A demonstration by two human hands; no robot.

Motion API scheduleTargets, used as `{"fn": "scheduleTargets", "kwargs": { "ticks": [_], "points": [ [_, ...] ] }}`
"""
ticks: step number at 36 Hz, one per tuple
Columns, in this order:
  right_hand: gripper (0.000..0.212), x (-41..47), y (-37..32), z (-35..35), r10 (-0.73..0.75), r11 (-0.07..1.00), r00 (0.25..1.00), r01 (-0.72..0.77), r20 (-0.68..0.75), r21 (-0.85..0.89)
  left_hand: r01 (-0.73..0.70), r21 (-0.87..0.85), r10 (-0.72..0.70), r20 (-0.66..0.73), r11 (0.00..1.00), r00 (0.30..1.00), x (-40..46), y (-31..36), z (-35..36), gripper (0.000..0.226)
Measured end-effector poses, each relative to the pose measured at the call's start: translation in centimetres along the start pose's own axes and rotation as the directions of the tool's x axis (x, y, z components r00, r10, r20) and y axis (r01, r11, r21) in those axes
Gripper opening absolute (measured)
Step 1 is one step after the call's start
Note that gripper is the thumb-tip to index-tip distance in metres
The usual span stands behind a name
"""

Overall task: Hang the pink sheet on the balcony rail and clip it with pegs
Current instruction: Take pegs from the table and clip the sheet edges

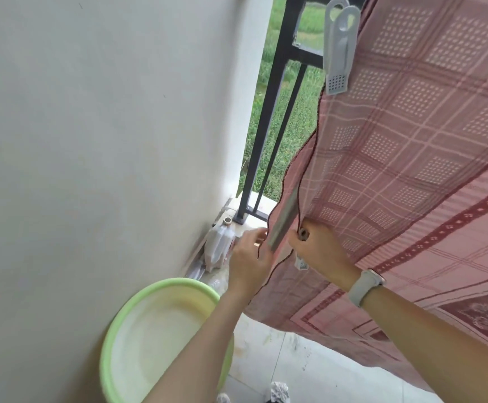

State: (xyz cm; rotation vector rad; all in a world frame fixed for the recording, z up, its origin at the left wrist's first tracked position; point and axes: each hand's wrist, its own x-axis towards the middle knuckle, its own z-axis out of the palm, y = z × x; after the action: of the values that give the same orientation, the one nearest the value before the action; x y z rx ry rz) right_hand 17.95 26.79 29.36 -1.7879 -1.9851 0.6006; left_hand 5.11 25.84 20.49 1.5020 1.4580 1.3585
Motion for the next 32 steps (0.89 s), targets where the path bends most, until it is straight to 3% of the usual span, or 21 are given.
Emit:
{"fn": "scheduleTargets", "kwargs": {
  "ticks": [2, 4, 7, 9, 14, 19, 22, 24, 26, 32],
  "points": [
    [0.039, 0.0, 0.1, -0.2, -0.021, 1.0, 1.0, 0.021, 0.004, -0.002, 0.193, -0.098, -0.186, 0.076, 0.976, 0.98, 1.6, 0.1, -0.3, 0.049],
    [0.04, 0.2, 0.1, -0.3, -0.025, 1.0, 1.0, 0.025, 0.0, -0.019, 0.257, -0.155, -0.224, 0.2, 0.954, 0.954, 3.1, 0.2, -0.1, 0.058],
    [0.042, 0.3, 0.0, -0.4, -0.025, 0.999, 1.0, 0.025, -0.008, -0.038, 0.294, -0.248, -0.237, 0.235, 0.923, 0.943, 4.0, 0.4, 0.6, 0.034],
    [0.042, 0.3, -0.1, -0.3, -0.038, 0.997, 0.999, 0.037, -0.01, -0.063, 0.291, -0.308, -0.256, 0.151, 0.906, 0.955, 4.1, 0.7, 0.7, 0.008],
    [0.052, 0.2, -0.9, -0.2, -0.085, 0.996, 0.994, 0.084, -0.065, -0.02, 0.241, -0.343, -0.25, 0.019, 0.908, 0.968, 4.3, 0.0, -0.7, 0.012],
    [0.049, 0.8, -0.4, 0.4, -0.091, 0.994, 0.994, 0.086, -0.065, -0.071, 0.275, -0.344, -0.227, 0.174, 0.898, 0.958, 3.3, -0.1, -1.1, 0.016],
    [0.035, 0.8, 0.4, 0.6, -0.151, 0.981, 0.987, 0.142, -0.058, -0.133, 0.295, -0.332, -0.224, 0.237, 0.896, 0.945, 3.1, 0.3, -0.8, 0.015],
    [0.02, 0.6, 0.6, 0.2, -0.203, 0.96, 0.979, 0.201, 0.01, -0.196, 0.322, -0.368, -0.23, 0.273, 0.872, 0.934, 3.0, 0.4, -1.0, 0.015],
    [0.029, 0.4, 0.6, -0.1, -0.243, 0.92, 0.965, 0.261, 0.097, -0.291, 0.352, -0.43, -0.22, 0.326, 0.832, 0.919, 2.6, 0.4, -1.2, 0.021],
    [0.031, 0.5, -0.2, -0.9, -0.216, 0.915, 0.961, 0.261, 0.174, -0.307, 0.275, -0.291, -0.219, 0.21, 0.916, 0.953, 3.0, 0.2, -0.6, 0.009]
  ]
}}
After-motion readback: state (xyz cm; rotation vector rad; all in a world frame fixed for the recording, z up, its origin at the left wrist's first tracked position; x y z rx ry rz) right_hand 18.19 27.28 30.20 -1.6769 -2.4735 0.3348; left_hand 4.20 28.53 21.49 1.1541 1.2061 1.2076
